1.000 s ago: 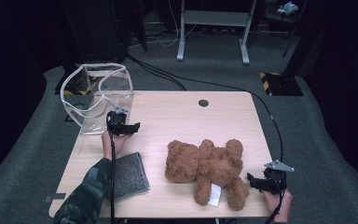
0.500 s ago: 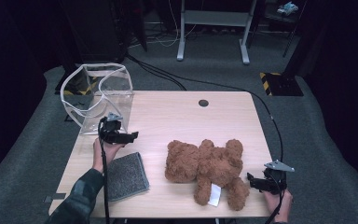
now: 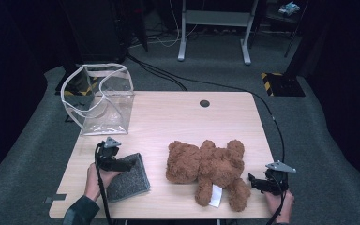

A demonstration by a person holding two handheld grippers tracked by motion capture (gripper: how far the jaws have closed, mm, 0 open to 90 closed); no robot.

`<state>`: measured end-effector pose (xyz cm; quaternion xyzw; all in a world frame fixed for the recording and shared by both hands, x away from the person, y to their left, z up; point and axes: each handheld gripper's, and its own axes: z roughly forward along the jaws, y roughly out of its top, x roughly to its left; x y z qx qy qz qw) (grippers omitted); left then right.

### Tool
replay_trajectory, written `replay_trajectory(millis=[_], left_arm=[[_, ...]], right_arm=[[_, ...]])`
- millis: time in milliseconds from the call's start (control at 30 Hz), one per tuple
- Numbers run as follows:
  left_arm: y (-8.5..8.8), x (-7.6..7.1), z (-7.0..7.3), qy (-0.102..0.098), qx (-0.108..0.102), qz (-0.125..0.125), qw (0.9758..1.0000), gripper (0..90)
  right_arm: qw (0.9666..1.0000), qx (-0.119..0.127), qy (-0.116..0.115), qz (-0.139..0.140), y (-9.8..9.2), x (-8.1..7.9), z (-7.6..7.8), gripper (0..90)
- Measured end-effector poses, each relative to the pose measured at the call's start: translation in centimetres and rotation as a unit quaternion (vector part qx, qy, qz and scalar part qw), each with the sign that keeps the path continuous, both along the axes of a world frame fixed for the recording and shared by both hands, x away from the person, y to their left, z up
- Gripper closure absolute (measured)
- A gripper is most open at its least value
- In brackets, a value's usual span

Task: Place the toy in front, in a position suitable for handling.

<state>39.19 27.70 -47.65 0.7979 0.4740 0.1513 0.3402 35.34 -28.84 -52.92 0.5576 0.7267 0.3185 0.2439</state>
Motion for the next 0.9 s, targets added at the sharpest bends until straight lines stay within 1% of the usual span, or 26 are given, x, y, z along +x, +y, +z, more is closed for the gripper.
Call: replay_trajectory(millis=[67, 100, 133, 233, 267, 300, 333, 367, 433, 467, 500, 567, 600, 667, 733, 833, 900], left_arm=[[-0.2, -0.7, -0.5, 0.004, 0.006, 0.002, 1.0000, 9.9], [-0.3, -1.0, -0.8, 0.010, 0.005, 0.001, 0.9999, 11.5], [-0.4, -1.3, -1.1, 0.016, 0.010, -0.001, 0.9998, 11.7], [-0.9, -1.9, -1.7, 0.017, 0.025, -0.008, 0.9995, 14.0], [-1.0, -2.0, -2.0, 0.021, 0.020, -0.005, 0.9996, 14.2], [-1.2, -2.1, -2.2, 0.023, 0.023, -0.004, 0.9995, 14.8], [-1.2, -2.1, -2.3, 0.023, 0.035, -0.006, 0.9991, 15.7], [-1.4, -2.2, -2.5, 0.023, 0.030, 0.001, 0.9993, 16.7], [-1.5, -2.2, -2.6, 0.025, 0.040, -0.003, 0.9989, 20.8], [-1.6, -2.3, -2.8, 0.023, 0.042, 0.000, 0.9988, 22.6], [-1.6, -2.2, -2.9, 0.027, 0.043, -0.004, 0.9987, 23.1], [-1.8, -2.3, -3.1, 0.022, 0.049, 0.002, 0.9985, 26.2], [-1.8, -2.3, -3.1, 0.025, 0.050, 0.001, 0.9985, 26.9], [-1.8, -2.3, -3.2, 0.023, 0.056, 0.003, 0.9982, 31.6], [-1.8, -2.4, -3.3, 0.021, 0.056, 0.003, 0.9982, 33.7], [-1.8, -2.5, -3.3, 0.019, 0.056, 0.003, 0.9982, 39.7], [-1.6, -2.5, -3.2, 0.018, 0.055, 0.002, 0.9983, 48.6]], right_arm=[[1.0000, 0.000, 0.000, 0.000, 0.0, 0.0, 0.0, 8.4], [1.0000, 0.000, 0.000, 0.000, 0.0, 0.0, 0.0, 8.4], [1.0000, 0.000, 0.000, 0.000, 0.0, 0.0, 0.0, 8.4], [1.0000, 0.000, 0.000, 0.000, 0.0, 0.0, 0.0, 8.4], [1.0000, 0.000, 0.000, 0.000, 0.0, 0.0, 0.0, 8.4], [1.0000, 0.000, 0.000, 0.000, 0.0, 0.0, 0.0, 8.4], [1.0000, 0.000, 0.000, 0.000, 0.0, 0.0, 0.0, 8.4], [1.0000, 0.000, 0.000, 0.000, 0.0, 0.0, 0.0, 8.4], [1.0000, 0.000, 0.000, 0.000, 0.0, 0.0, 0.0, 8.4], [1.0000, 0.000, 0.000, 0.000, 0.0, 0.0, 0.0, 8.4], [1.0000, 0.000, 0.000, 0.000, 0.0, 0.0, 0.0, 8.4], [1.0000, 0.000, 0.000, 0.000, 0.0, 0.0, 0.0, 8.4], [1.0000, 0.000, 0.000, 0.000, 0.0, 0.0, 0.0, 8.4], [1.0000, 0.000, 0.000, 0.000, 0.0, 0.0, 0.0, 8.4], [1.0000, 0.000, 0.000, 0.000, 0.0, 0.0, 0.0, 8.4], [1.0000, -0.001, 0.000, 0.002, 0.0, 0.0, 0.0, 8.4], [1.0000, -0.001, 0.000, 0.002, 0.0, 0.0, 0.0, 8.4]])
